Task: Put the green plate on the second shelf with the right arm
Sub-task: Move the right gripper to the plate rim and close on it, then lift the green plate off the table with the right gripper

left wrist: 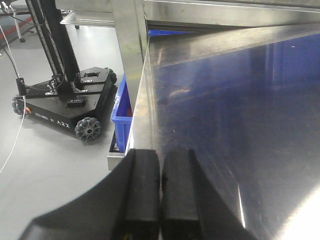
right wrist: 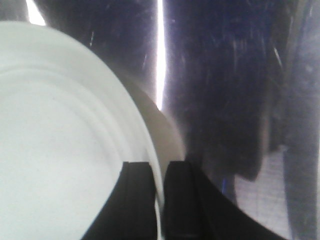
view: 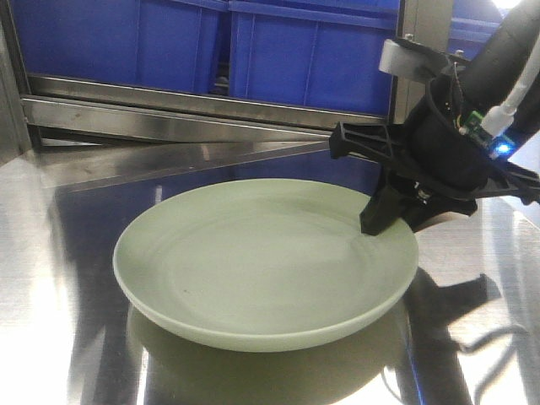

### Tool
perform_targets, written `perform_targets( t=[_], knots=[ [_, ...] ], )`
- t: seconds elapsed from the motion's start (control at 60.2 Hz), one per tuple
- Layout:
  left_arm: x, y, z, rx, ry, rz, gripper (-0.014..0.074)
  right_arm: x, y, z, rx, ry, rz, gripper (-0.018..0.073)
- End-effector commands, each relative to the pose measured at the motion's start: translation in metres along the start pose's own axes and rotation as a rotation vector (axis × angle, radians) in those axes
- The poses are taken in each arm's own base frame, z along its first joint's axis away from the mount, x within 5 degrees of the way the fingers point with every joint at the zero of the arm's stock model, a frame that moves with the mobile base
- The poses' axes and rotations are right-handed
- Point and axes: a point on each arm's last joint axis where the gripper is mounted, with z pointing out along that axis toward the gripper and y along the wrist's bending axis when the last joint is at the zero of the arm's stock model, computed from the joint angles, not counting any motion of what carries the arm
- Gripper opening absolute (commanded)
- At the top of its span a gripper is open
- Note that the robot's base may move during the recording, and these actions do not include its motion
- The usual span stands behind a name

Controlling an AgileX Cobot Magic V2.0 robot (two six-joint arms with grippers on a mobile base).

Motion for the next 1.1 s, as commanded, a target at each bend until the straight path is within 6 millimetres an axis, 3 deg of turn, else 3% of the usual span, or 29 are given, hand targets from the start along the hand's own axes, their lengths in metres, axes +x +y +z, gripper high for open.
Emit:
perform_targets(
  t=[0.0,0.183,0.315,0.598,0.797,1.079],
  knots=[
    [0.005,-0.001,0.002,0.006,-0.054,0.004,0.0124,-0.021,0.01,-0.023,-0.053,-0.161,-0.02,0.0056],
    [0.005,-0.001,0.002,0.006,-0.054,0.004,0.0124,-0.034,0.016,-0.054,-0.105,-0.314,-0.025,0.0056],
    [0.005,-0.001,0.002,0.006,-0.054,0.004,0.0124,-0.042,0.019,-0.088,-0.145,-0.441,-0.043,0.0056],
    [0.005,-0.001,0.002,0.006,-0.054,0.004,0.0124,-0.044,-0.006,-0.144,-0.124,-0.614,0.0,0.0056],
    [0.005,-0.001,0.002,0.006,-0.054,0.004,0.0124,-0.021,-0.033,-0.17,-0.061,-0.699,0.031,0.0056],
    [0.005,-0.001,0.002,0.006,-0.054,0.004,0.0124,0.035,-0.057,-0.193,-0.012,-0.795,0.016,0.0056]
  ],
)
